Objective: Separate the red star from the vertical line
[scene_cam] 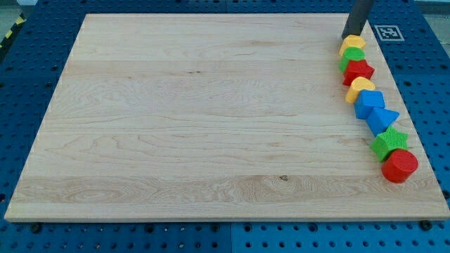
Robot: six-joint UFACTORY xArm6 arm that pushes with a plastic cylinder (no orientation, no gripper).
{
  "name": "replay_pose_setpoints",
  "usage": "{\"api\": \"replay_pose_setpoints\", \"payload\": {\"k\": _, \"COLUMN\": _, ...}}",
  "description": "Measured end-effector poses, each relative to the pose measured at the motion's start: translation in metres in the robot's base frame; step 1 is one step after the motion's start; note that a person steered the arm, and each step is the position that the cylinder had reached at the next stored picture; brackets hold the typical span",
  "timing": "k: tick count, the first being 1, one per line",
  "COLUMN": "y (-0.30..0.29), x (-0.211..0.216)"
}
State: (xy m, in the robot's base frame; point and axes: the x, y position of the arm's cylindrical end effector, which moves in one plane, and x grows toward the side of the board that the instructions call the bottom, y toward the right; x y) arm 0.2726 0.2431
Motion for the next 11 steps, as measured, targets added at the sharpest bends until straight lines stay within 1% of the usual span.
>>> {"api": "replay_pose_setpoints", "payload": {"k": 1, "y": 0.000, "x": 0.000}}
{"api": "replay_pose_setpoints", "payload": {"k": 2, "y": -0.001, "x": -0.009}}
{"api": "replay_pose_setpoints", "payload": {"k": 3, "y": 0.010, "x": -0.040}}
{"api": "replay_pose_setpoints", "payload": {"k": 4, "y": 0.102, "x": -0.029}}
{"api": "replay_pose_setpoints", "payload": {"k": 5, "y": 0.102, "x": -0.026}}
{"api": "replay_pose_setpoints", "payload": {"k": 6, "y": 0.102, "x": 0.003}}
{"api": "replay_pose_setpoints", "payload": {"k": 7, "y": 0.102, "x": 0.065}}
{"api": "replay_pose_setpoints", "payload": {"k": 8, "y": 0.095, "x": 0.107}}
{"api": "replay_pose_setpoints", "payload": {"k": 9, "y": 0.042, "x": 0.110}}
{"api": "replay_pose_setpoints", "payload": {"k": 10, "y": -0.029, "x": 0.113}}
{"api": "replay_pose_setpoints", "payload": {"k": 11, "y": -0.048, "x": 0.116}}
